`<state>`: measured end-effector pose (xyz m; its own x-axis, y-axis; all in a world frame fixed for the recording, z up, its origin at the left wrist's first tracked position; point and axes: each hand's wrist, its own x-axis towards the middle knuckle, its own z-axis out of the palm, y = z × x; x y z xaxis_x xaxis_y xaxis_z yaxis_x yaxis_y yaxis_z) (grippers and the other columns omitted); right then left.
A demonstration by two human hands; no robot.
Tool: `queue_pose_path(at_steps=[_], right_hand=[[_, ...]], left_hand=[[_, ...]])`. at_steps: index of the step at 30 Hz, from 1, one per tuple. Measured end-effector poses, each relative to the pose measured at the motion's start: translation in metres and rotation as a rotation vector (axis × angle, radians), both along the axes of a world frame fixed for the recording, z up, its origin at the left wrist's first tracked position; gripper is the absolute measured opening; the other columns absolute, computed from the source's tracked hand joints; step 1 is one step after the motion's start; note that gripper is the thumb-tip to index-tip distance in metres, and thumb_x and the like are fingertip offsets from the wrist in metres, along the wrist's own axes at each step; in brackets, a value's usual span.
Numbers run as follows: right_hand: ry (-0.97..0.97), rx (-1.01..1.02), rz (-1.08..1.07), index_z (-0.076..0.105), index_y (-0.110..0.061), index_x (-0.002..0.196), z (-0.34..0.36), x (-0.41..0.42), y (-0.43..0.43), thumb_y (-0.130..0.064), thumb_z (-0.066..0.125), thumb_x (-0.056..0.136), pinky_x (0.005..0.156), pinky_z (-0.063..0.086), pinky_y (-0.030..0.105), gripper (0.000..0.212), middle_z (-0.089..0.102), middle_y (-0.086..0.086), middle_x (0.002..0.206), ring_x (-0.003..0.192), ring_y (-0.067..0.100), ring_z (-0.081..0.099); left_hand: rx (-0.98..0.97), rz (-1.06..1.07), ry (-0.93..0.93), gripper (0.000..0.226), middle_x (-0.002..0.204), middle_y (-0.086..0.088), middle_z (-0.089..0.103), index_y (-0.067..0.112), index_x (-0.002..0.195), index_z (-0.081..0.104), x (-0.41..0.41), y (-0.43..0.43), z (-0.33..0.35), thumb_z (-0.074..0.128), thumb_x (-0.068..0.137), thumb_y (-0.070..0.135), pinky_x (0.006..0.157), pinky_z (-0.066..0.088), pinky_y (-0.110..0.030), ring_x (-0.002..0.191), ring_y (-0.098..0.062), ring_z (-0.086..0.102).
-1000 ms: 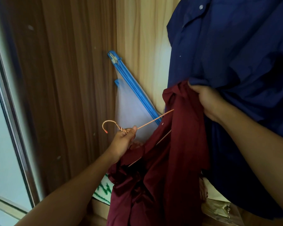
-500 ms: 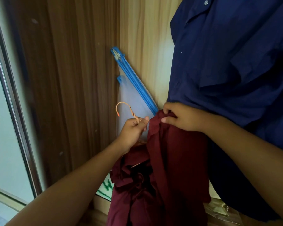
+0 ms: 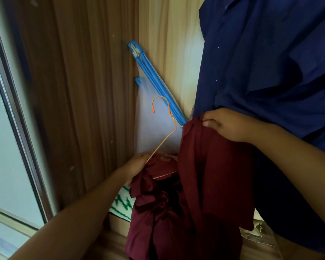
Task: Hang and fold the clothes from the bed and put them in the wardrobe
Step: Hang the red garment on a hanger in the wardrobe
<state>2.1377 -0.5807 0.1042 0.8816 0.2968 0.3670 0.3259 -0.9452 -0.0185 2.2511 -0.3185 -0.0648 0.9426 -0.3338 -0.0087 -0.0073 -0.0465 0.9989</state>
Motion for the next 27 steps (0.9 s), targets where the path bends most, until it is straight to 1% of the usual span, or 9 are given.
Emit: queue_pose_path(at_steps=[3, 6, 8, 13, 15, 19, 23, 26, 27], right_hand=[[0.010, 0.006, -0.031, 0.062, -0.025, 0.088, -0.001, -0.003, -0.006, -0.025, 0.047, 0.105, 0.089, 0.049, 0.041, 0.022, 0.068, -0.003, 0.087, 0.082, 0.017, 0.062], [0.015, 0.025, -0.048, 0.064, -0.018, 0.091, -0.002, -0.009, -0.012, -0.022, 0.046, 0.106, 0.088, 0.047, 0.039, 0.024, 0.067, -0.001, 0.088, 0.082, 0.017, 0.061], [0.012, 0.040, -0.051, 0.066, -0.011, 0.092, -0.003, -0.012, -0.016, -0.020, 0.046, 0.106, 0.087, 0.047, 0.038, 0.026, 0.067, 0.001, 0.088, 0.082, 0.018, 0.061], [-0.010, 0.006, -0.062, 0.065, -0.009, 0.087, -0.008, -0.015, -0.024, -0.021, 0.046, 0.105, 0.083, 0.048, 0.039, 0.028, 0.066, 0.001, 0.083, 0.076, 0.017, 0.060], [-0.049, -0.016, -0.076, 0.064, -0.008, 0.086, -0.011, -0.015, -0.023, -0.020, 0.046, 0.105, 0.080, 0.049, 0.041, 0.029, 0.066, 0.003, 0.080, 0.073, 0.018, 0.060], [-0.120, -0.030, -0.105, 0.065, -0.007, 0.095, -0.014, -0.013, -0.011, -0.017, 0.046, 0.106, 0.077, 0.048, 0.038, 0.024, 0.066, 0.007, 0.083, 0.073, 0.019, 0.059], [-0.246, 0.054, -0.041, 0.067, -0.007, 0.099, -0.012, -0.012, 0.016, -0.010, 0.050, 0.102, 0.071, 0.046, 0.031, 0.017, 0.065, 0.004, 0.080, 0.071, 0.017, 0.058], [-0.310, 0.222, 0.014, 0.063, -0.004, 0.091, 0.002, -0.019, 0.033, -0.009, 0.049, 0.103, 0.070, 0.050, 0.034, 0.019, 0.065, 0.009, 0.079, 0.070, 0.023, 0.061], [-0.315, 0.283, 0.023, 0.063, -0.004, 0.091, 0.008, -0.024, 0.037, -0.009, 0.049, 0.103, 0.069, 0.049, 0.026, 0.019, 0.066, 0.008, 0.081, 0.072, 0.022, 0.061]], left_hand=[[0.031, 0.017, 0.026, 0.024, 0.078, 0.007, 0.076, 0.019, 0.083, 0.074, -0.005, -0.004, 0.004, 0.060, 0.099, 0.029, 0.056, 0.049, -0.012, 0.065, 0.000, 0.070], [0.230, 0.072, -0.160, 0.037, 0.079, 0.016, 0.069, 0.021, 0.076, 0.072, 0.001, -0.005, 0.008, 0.055, 0.100, 0.042, 0.066, 0.044, -0.011, 0.072, 0.007, 0.060], [0.317, 0.059, -0.199, 0.041, 0.080, 0.009, 0.070, 0.016, 0.077, 0.074, 0.005, -0.004, 0.010, 0.056, 0.099, 0.046, 0.073, 0.046, -0.019, 0.076, -0.001, 0.061], [0.291, 0.018, -0.289, 0.008, 0.057, 0.002, 0.064, 0.005, 0.085, 0.069, 0.007, -0.003, 0.025, 0.071, 0.092, 0.010, 0.054, 0.044, -0.019, 0.048, -0.002, 0.055], [0.357, 0.108, -0.374, 0.012, 0.057, 0.001, 0.062, 0.009, 0.080, 0.069, 0.004, -0.005, 0.037, 0.071, 0.091, 0.009, 0.049, 0.040, -0.019, 0.047, -0.005, 0.052], [0.069, 0.284, -0.410, 0.022, 0.063, -0.001, 0.058, 0.015, 0.072, 0.063, -0.019, -0.019, 0.086, 0.069, 0.093, 0.011, 0.053, 0.039, -0.022, 0.055, -0.008, 0.048], [-0.283, 0.133, -0.372, 0.016, 0.063, -0.001, 0.061, 0.010, 0.082, 0.065, -0.070, -0.048, 0.141, 0.062, 0.098, 0.008, 0.046, 0.043, -0.016, 0.047, -0.004, 0.052], [-0.243, -0.019, -0.445, 0.013, 0.071, 0.000, 0.055, 0.017, 0.091, 0.064, -0.093, -0.051, 0.156, 0.061, 0.098, 0.006, 0.044, 0.044, -0.017, 0.053, -0.001, 0.050], [-0.158, 0.000, -0.554, 0.013, 0.071, 0.001, 0.052, 0.019, 0.093, 0.063, -0.093, -0.047, 0.157, 0.062, 0.097, 0.006, 0.044, 0.043, -0.017, 0.052, 0.001, 0.047]])
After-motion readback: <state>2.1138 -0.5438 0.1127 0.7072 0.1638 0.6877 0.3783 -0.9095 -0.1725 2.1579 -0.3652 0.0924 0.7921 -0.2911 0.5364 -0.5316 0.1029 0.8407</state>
